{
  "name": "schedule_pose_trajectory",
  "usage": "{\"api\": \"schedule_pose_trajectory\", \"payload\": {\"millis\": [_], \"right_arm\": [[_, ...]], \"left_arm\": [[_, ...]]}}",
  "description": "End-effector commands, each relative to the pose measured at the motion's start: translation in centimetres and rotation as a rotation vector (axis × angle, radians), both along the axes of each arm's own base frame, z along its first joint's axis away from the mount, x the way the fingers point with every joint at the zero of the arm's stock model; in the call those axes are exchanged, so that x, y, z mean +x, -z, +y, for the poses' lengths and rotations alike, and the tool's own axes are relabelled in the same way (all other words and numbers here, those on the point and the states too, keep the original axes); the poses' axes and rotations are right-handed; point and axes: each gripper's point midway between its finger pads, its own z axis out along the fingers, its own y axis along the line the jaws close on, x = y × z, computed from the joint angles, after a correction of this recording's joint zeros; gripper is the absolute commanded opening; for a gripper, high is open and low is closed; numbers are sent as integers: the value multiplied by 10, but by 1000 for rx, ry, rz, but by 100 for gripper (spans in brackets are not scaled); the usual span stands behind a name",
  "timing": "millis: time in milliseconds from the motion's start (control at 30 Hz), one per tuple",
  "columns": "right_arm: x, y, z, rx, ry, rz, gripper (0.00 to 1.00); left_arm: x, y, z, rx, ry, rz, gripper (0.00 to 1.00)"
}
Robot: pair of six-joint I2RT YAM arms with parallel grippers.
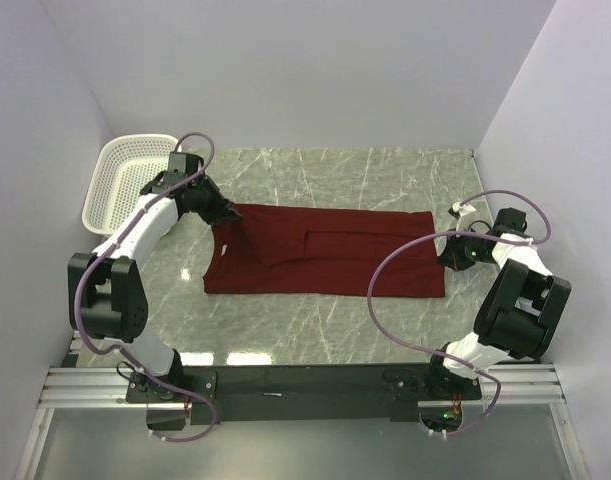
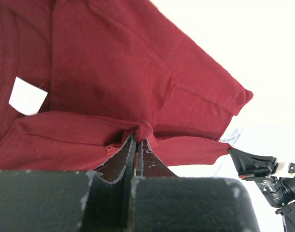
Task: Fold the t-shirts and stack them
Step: Fold the tshirt
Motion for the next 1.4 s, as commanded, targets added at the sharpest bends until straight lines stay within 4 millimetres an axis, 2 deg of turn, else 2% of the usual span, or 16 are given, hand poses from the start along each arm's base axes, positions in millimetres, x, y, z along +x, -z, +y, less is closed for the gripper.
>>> {"api": "schedule_pose_trajectory", "payload": {"millis": [0, 267, 733, 1367], "right_arm": [[14, -8, -9, -43, 6, -45, 1], [16, -5, -11, -44, 12, -39, 1], [18, 2, -13, -50, 25, -20, 1], [24, 5, -14, -65, 38, -13, 2]], "left_arm": [[17, -15, 0, 11, 7, -56, 1], [22, -5, 0, 10, 4, -38, 0], [30, -15, -2, 6, 11, -57, 1], [43, -7, -5, 3, 20, -37, 1]]}}
